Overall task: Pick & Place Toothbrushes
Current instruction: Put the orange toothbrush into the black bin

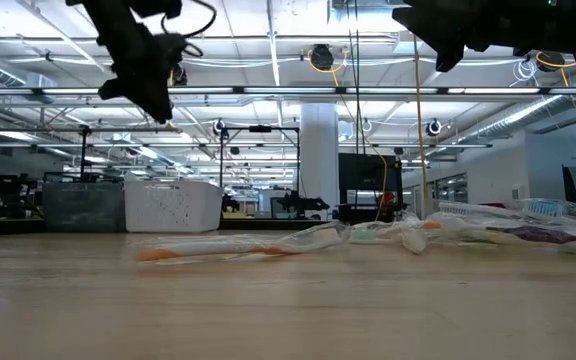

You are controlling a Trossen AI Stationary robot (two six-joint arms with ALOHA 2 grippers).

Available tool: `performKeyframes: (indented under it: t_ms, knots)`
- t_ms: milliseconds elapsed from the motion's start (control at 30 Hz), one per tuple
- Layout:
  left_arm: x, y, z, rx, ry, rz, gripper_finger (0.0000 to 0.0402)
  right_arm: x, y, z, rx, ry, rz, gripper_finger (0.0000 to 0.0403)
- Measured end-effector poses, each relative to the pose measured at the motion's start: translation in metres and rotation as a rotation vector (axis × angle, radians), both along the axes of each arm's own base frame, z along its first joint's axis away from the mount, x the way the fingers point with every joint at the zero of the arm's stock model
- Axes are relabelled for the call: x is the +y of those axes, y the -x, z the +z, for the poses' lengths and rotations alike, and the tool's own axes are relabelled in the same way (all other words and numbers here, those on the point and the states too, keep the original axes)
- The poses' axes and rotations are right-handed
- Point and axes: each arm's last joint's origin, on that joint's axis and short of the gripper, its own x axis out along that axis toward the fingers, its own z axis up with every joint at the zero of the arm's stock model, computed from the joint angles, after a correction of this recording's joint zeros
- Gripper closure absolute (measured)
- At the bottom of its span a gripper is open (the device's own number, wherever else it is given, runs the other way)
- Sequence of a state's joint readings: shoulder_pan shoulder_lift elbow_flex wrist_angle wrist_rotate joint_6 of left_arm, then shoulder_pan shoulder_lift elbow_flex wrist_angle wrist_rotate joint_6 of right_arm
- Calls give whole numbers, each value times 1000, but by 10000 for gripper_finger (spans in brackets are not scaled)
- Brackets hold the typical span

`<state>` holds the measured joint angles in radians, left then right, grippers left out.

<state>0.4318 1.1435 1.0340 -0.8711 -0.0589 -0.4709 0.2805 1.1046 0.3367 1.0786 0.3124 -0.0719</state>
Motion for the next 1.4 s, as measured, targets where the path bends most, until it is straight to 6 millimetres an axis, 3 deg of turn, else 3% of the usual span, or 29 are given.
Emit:
performKeyframes:
  t_ms: [467,767,1067,1400]
  knots:
    - [-117,-52,-13,-92,39,-305,323,0,0,0,6,1,-1,261]
    - [-180,-99,-52,-177,72,-467,323,0,-1,-2,27,0,2,261]
    - [-199,-112,-80,-127,84,-491,323,-2,-7,-15,206,26,-10,261]
    - [-199,-112,-81,-130,83,-486,323,-9,-32,-42,476,-1,28,261]
